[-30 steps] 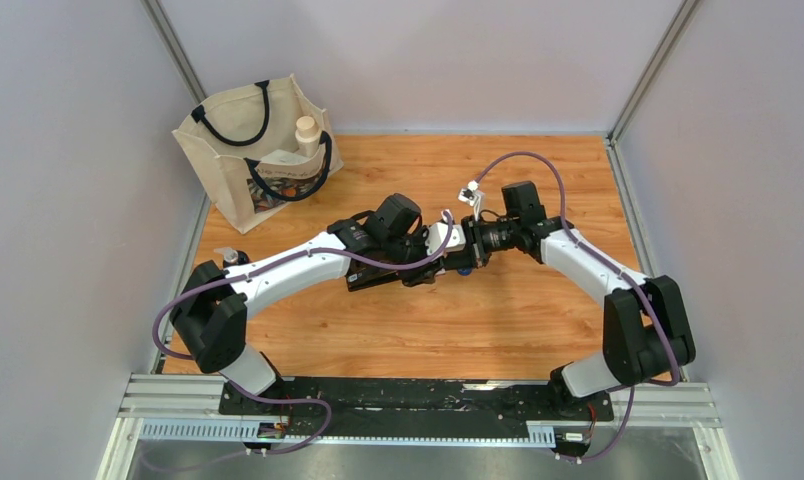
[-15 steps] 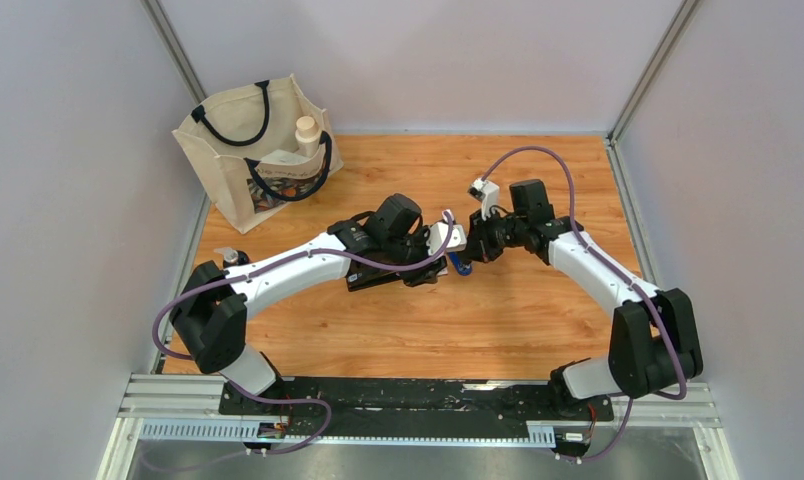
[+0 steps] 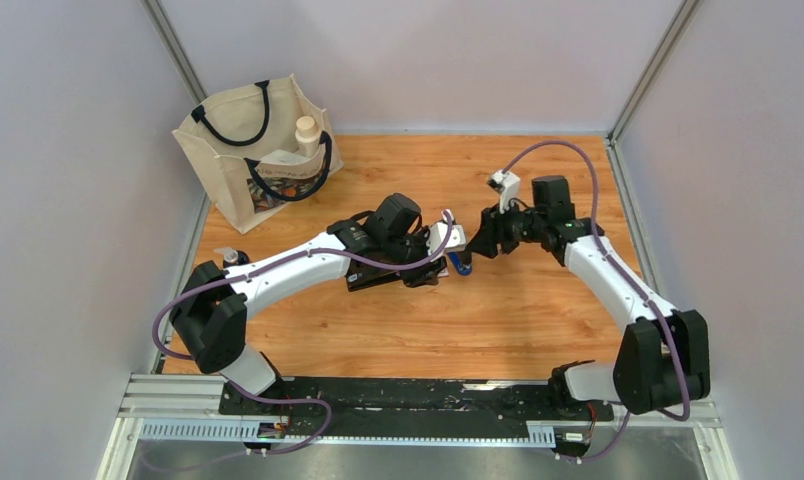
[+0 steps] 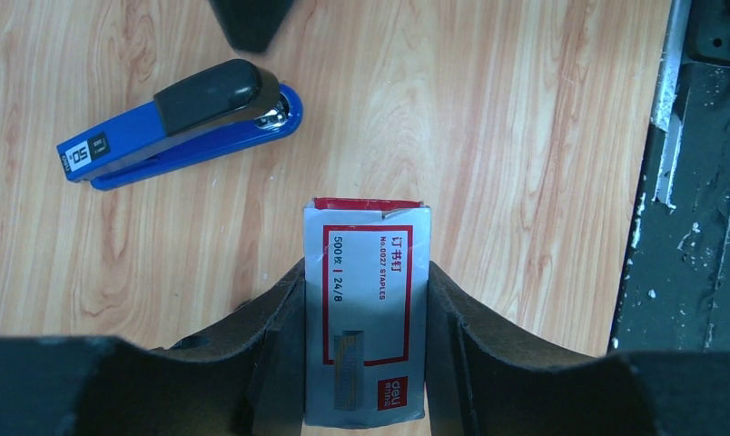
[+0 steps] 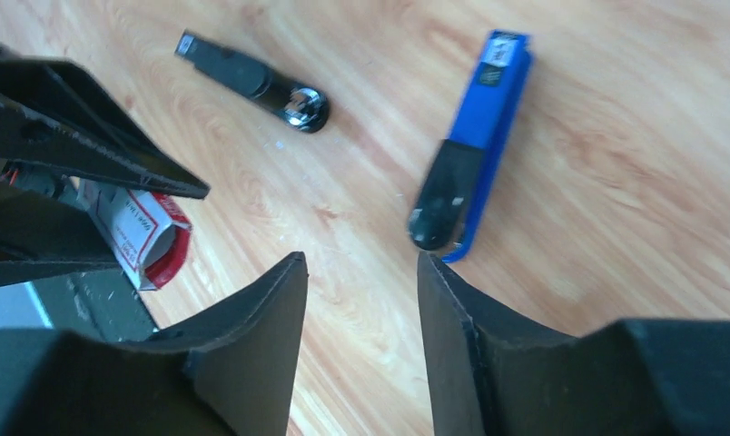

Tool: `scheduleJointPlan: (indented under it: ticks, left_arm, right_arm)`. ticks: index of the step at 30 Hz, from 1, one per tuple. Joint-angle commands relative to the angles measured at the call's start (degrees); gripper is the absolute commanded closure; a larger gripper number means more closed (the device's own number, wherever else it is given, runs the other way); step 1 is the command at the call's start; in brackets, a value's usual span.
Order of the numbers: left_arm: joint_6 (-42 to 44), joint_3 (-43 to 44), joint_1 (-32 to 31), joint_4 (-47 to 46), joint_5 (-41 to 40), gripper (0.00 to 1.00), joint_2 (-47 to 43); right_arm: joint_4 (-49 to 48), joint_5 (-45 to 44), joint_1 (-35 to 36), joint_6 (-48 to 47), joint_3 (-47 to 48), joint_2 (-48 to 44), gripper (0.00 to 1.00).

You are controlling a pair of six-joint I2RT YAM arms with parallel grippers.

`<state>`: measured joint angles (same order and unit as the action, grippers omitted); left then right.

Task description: Load the staples into the stapler

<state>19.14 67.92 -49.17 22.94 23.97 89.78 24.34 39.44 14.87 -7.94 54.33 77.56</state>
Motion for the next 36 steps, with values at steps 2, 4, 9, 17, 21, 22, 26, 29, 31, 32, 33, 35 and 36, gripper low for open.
scheduleJointPlan:
  ticks: [2, 4, 9, 17, 21, 22, 26, 29, 31, 32, 33, 35, 36]
  left_arm:
    - [-1.64, 0.28, -0.49, -0.96, 2.84, 0.89, 0.48]
    - [-1.82, 0.19, -1.02, -1.32, 2.67, 0.89, 0.92]
    - [-1.65, 0.37, -3.56, -1.67, 1.17, 1.00, 2.42]
    - [-2.00, 1.16, -4.62, -1.67, 0.82, 1.00, 2.60]
    - [-1.82, 1.86, -4.97, -0.44, 0.47, 0.75, 2.77]
    - [-1.82, 1.86, -4.89, -0.35, 0.38, 0.54, 2.77]
    - [-1.38, 1.78, -5.15, -0.26, -0.94, 0.19, 2.68]
    - [-1.29, 1.60, -5.06, -0.44, -1.29, 0.18, 2.51]
    - [-1.38, 1.78, -5.06, -0.26, -1.29, 0.18, 2.51]
    - [-1.38, 1.95, -5.15, -0.18, -1.38, 0.17, 2.16]
    - [-1.38, 2.13, -5.06, -0.09, -1.64, 0.17, 1.63]
    - [-0.77, 2.57, -5.06, 0.00, -2.87, 0.17, 0.14]
    - [-0.33, 2.57, -4.89, 0.26, -3.57, 0.17, -0.74]
  right_arm:
    - [-0.69, -2.26, -8.44, -1.37, 2.19, -5.75, 0.45]
    - [-1.31, -3.40, -11.17, -0.67, 2.10, -6.98, 0.44]
    - [-2.19, -2.27, -14.17, 0.56, 1.22, -8.65, 0.43]
    - [-2.28, -1.56, -17.16, -0.14, 0.96, -8.04, 0.42]
    - [-2.19, -0.94, -17.42, -0.49, 0.78, -7.42, 0.39]
    - [-2.10, -1.03, -17.51, -0.58, 0.87, -7.34, 0.39]
    - [-2.10, -0.95, -17.95, -0.76, 0.78, -7.33, 0.35]
    - [-2.19, -0.77, -18.12, -0.76, 0.78, -7.33, 0.34]
    - [-2.02, -0.51, -18.21, -0.93, 0.78, -7.25, 0.34]
    - [-2.01, -0.33, -18.21, -0.93, 0.78, -7.33, 0.33]
    - [-2.01, 0.02, -18.30, -1.02, 0.69, -7.33, 0.33]
    - [-2.19, 1.42, -18.30, -1.19, 0.43, -7.25, 0.33]
    - [-2.10, 2.56, -18.21, -1.46, 0.26, -7.16, 0.33]
